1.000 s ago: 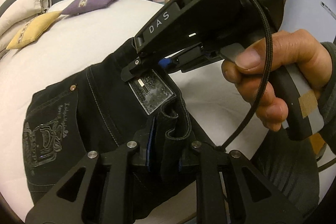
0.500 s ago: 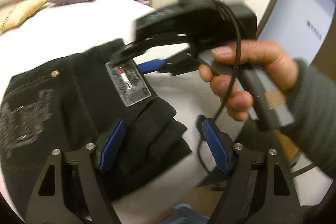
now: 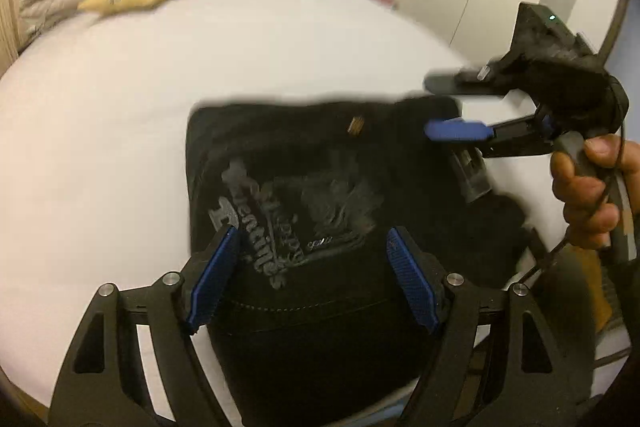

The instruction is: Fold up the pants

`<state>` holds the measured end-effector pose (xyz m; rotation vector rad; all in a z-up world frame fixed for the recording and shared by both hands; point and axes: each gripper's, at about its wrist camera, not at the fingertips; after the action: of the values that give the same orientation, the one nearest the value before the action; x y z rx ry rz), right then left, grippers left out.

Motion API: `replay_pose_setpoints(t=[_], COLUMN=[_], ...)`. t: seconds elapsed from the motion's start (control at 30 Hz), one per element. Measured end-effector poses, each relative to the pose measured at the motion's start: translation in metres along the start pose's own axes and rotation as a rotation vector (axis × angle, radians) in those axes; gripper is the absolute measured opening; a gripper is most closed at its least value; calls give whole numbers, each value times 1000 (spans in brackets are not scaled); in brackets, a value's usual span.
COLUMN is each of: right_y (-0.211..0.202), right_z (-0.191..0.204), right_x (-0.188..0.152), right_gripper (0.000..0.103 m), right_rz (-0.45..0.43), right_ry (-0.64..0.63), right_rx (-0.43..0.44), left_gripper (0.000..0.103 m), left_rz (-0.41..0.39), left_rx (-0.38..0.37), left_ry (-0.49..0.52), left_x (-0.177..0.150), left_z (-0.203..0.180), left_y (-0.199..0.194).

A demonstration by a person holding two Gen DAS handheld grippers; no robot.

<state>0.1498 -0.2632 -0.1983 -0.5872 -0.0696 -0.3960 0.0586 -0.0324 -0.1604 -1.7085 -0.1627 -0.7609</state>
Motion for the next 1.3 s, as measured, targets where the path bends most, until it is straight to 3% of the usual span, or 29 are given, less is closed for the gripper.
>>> replay_pose_setpoints(t=[0.03,0.1,0.13,0.2,0.27,0.3,0.37,0.5,0.6,0.63,0.67,0.7,0.73,0.8,0.87,0.9,0.93,0.97,1.0,1.07,1.2,1.3], right_y=[3,-4,-12,-29,-42,-50,-60,-52,-30,-20,-15,-18,-23,-35,-53,-64,-74,-84,-93,-102,-88,-67], right_z=[-14,-44,-54,-58,-47,-37,-12,27,13,-1,-14,-30,-38,-48,-44,-43,-40,-40,-40,-35,-25,-23], right_x=[0,-1,-1,-3,-4,-5,-10,-42,-68,-76,-82,-87,-89,-90,-89,-88,-89,-88,-88,-86,-76,-63], right_gripper=[34,9,6,8,19,32,37,44,47,45,35,17,4,2,6,18,49,58,60,60,74,75], right_rz=[-4,-55,-84,-116,-140,-156,-175,-112,-33,-3,2,-23,-37,-62,-100,-124,-148,-179,-208,-220,-174,-123], right_ry=[35,114,142,153,125,107,59,-31,-22,9,37,63,81,116,81,72,76,84,82,66,33,21], right_rx=[-8,47,41,37,-5,5,61,159,137,82,65,87,89,92,32,10,-13,-55,-82,-53,-52,-90], left_gripper=[75,76,76,80,84,84,85,85,85,85,85,85,85,85,85,85,85,85,85,85,85,85], left_rz=[20,47,45,51,62,63,64,63,61,60,62,64,61,57,52,49,48,50,42,25,-3,35], left_rx=[15,46,54,59,62,65,72,68,69,68,66,69,70,61,55,56,58,67,74,82,118,134], left_ry=[5,18,18,10,5,4,6,0,-2,-1,0,8,11,5,-2,-6,-9,-14,-17,-22,-74,-156], left_x=[0,-2,-2,0,4,3,7,9,9,6,6,6,6,4,1,0,0,1,2,3,5,4], left_z=[10,9,9,10,13,9,8,3,3,1,0,-1,0,-3,-3,-3,-2,1,4,10,43,74], left_y=[7,21,25,33,38,37,47,41,40,36,36,36,36,29,20,16,13,9,4,-7,-23,-20])
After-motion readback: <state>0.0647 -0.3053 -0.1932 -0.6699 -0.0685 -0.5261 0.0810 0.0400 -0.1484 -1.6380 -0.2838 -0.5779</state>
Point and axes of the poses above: each gripper's, at about its wrist camera, not at the fingertips, and y roughly the way its jaws point, z to its left, x to its top, and after that the axes turned 2 degrees about x, right-handed
